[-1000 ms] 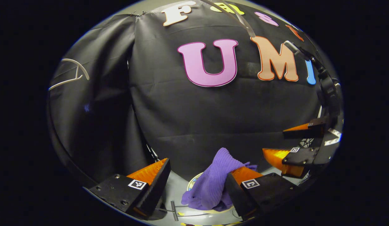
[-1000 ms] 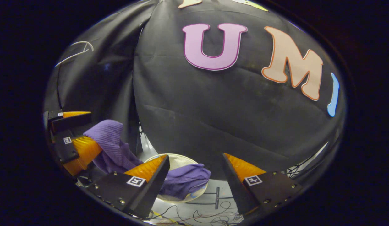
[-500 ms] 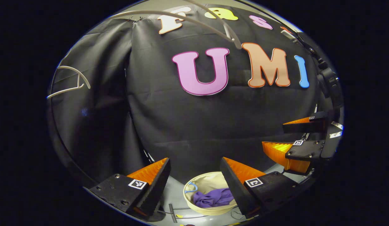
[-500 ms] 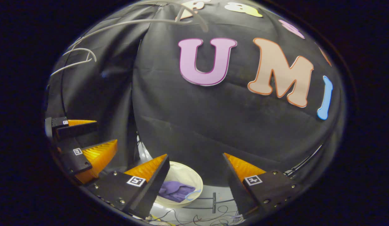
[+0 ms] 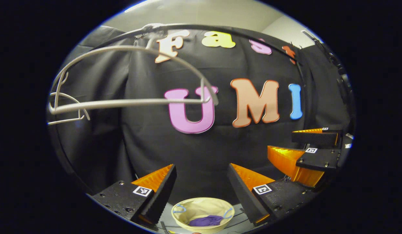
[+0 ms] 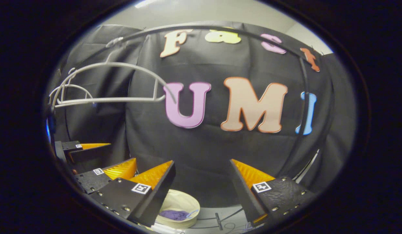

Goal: Grasp the clothes on the hanger with both hands and then place them into the laundry hamper below.

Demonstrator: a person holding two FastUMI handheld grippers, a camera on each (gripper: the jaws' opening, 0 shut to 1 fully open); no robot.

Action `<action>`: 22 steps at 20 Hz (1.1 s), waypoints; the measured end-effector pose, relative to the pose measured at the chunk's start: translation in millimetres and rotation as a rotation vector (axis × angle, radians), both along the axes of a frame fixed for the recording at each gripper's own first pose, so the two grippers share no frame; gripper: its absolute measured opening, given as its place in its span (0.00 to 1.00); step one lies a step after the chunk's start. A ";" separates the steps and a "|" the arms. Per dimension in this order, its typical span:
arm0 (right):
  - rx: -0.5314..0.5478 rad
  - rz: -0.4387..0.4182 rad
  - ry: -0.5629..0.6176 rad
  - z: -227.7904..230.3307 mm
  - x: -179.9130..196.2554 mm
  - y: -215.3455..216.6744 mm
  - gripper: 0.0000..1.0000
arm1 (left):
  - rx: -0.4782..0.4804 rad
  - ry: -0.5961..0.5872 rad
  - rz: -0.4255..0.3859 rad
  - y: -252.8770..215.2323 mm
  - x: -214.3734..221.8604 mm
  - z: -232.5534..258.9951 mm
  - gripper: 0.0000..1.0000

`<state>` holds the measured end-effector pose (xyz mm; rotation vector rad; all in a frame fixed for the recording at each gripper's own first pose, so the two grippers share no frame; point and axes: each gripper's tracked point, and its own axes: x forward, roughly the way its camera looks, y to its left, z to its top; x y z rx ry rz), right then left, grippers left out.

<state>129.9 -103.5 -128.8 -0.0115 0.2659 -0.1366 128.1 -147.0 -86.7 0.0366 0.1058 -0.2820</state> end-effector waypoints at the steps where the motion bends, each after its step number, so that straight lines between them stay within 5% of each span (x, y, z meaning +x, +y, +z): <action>1: -0.013 -0.017 -0.022 14.0 -8.5 -6.8 0.98 | -0.018 -0.015 -0.024 -8.4 -5.2 10.9 1.00; 6: -0.024 -0.119 -0.145 79.6 -60.3 -35.5 0.98 | -0.058 -0.047 -0.127 -41.6 -36.9 49.8 0.94; 11: -0.060 -0.190 -0.217 126.0 -104.5 -54.4 0.96 | -0.097 -0.061 -0.186 -65.1 -56.9 69.5 1.00; 22: -0.087 -0.195 -0.232 140.8 -132.1 -59.9 0.97 | -0.116 -0.097 -0.172 -60.6 -78.0 95.8 0.97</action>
